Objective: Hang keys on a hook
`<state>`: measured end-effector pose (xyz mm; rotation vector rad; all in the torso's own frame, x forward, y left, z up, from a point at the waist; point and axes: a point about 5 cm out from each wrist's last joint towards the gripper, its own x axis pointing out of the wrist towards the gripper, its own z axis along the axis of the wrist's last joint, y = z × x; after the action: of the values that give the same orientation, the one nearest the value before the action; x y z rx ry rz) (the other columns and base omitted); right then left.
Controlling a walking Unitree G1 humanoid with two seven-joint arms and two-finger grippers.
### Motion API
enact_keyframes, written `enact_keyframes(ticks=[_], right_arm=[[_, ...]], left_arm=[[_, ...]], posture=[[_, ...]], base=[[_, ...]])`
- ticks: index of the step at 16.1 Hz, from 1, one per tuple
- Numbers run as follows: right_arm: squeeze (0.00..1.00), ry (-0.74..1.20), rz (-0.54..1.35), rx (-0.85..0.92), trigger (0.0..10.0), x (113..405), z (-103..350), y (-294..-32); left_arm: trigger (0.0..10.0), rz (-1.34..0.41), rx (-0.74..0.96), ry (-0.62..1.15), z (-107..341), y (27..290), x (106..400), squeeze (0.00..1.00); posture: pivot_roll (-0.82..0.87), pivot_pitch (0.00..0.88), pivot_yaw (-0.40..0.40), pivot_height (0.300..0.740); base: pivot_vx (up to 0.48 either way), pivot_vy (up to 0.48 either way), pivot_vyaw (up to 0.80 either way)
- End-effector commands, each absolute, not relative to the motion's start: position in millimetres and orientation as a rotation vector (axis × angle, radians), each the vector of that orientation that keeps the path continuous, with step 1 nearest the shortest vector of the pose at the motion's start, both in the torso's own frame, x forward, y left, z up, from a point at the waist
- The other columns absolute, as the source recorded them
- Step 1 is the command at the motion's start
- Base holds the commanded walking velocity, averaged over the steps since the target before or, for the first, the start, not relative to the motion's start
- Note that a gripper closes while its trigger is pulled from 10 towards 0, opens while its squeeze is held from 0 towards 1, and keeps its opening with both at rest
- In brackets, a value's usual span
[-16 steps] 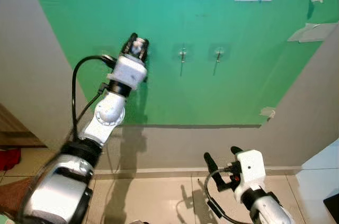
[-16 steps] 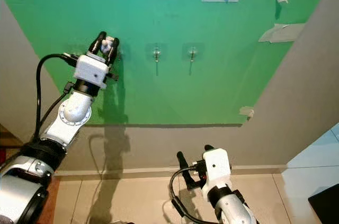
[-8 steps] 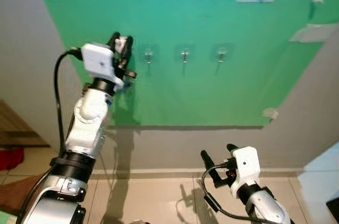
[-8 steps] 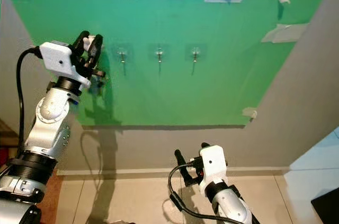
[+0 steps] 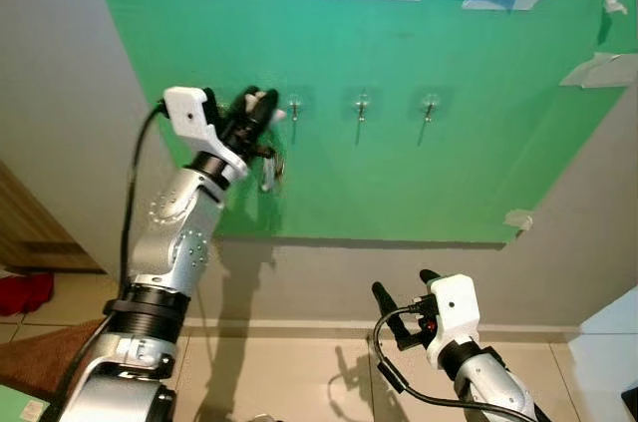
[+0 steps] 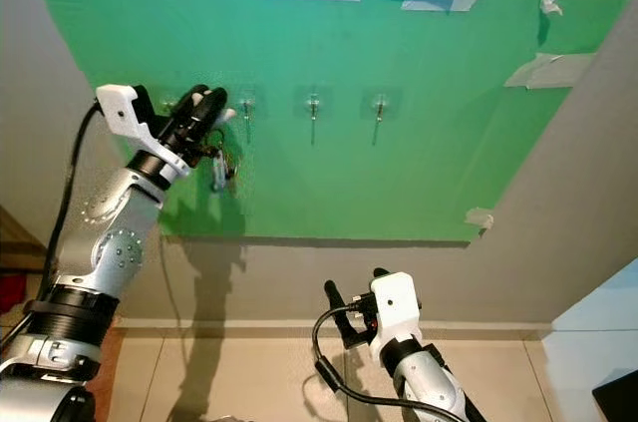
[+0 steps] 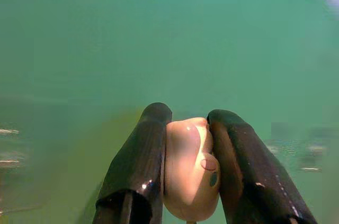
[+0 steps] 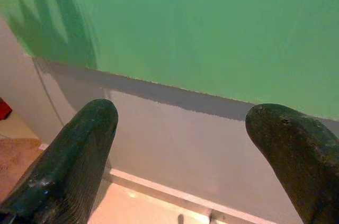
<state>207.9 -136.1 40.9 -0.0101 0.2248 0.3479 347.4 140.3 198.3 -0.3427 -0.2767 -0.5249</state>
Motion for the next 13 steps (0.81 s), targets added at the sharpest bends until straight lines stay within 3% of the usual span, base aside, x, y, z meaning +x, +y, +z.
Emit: enact_keyframes(ticks=[1, 6, 13], right_arm=[[0.00, 0.230, 0.333, -0.015, 10.0, 205.9, 38.4, -138.6], [0.00, 0.221, 0.318, -0.015, 10.0, 203.6, 39.9, -141.8], [0.00, 0.207, 0.310, -0.025, 10.0, 196.4, 51.3, -141.6]], left_arm=[[0.0, -0.637, -0.372, -0.306, 213.2, 127.6, 343.8, 0.00], [0.0, -0.769, -0.383, -0.339, 223.7, 115.4, 340.2, 0.00], [0.0, -0.827, -0.331, -0.348, 229.4, 119.1, 360.8, 0.00]], posture=[[-0.16, 0.021, 0.063, 0.740], [-0.17, 0.030, 0.068, 0.740], [-0.20, 0.046, 0.062, 0.740]], base=[[0.000, 0.000, 0.00], [0.000, 0.000, 0.00], [0.000, 0.000, 0.00]])
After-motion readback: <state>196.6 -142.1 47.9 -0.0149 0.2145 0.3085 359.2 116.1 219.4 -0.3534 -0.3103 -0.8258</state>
